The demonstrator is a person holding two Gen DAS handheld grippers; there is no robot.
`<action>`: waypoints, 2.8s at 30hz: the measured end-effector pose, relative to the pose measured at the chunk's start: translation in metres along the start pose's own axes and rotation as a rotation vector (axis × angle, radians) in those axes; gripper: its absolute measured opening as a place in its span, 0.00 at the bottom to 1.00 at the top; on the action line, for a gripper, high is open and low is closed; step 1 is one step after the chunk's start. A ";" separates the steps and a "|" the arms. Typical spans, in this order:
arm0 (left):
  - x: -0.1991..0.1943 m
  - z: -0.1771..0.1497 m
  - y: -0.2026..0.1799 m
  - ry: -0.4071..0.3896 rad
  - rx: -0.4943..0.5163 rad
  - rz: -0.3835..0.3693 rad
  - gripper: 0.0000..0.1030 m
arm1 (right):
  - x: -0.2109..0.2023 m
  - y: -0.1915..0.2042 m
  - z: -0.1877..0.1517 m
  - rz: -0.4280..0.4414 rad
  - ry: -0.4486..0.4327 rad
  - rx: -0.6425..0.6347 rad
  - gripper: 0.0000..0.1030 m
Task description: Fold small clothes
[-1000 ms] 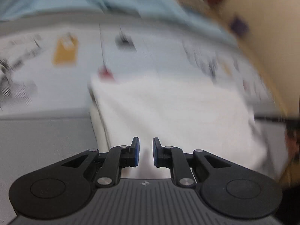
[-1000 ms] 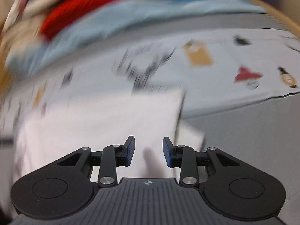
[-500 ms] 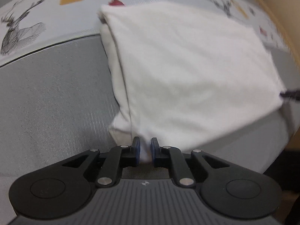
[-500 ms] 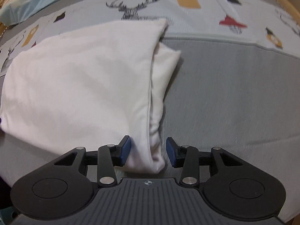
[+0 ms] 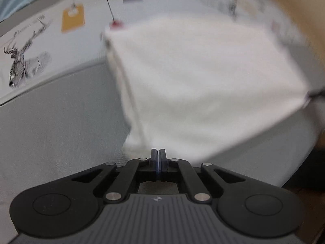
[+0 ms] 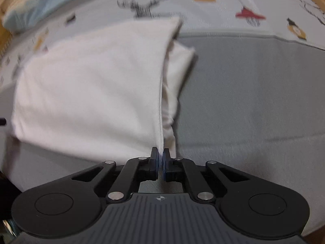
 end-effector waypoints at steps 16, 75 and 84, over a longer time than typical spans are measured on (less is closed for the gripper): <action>-0.004 0.019 0.015 -0.105 -0.160 0.014 0.27 | -0.003 0.016 0.013 -0.104 -0.107 0.015 0.23; -0.116 -0.031 -0.068 -0.596 -0.189 0.263 0.87 | -0.115 0.084 -0.017 -0.178 -0.553 0.015 0.40; -0.084 -0.019 -0.059 -0.443 -0.203 0.320 0.87 | -0.105 0.097 -0.019 -0.275 -0.592 -0.005 0.40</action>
Point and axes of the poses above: each gripper's, at about its wrist camera, not at the fingertips, and x roughly the way its jaws point, y to its left, z to its top, the point moved 2 cm from there along x, roughly the way its jaws point, and after that the axes turned 12 degrees about -z, right-handed, at the moved point
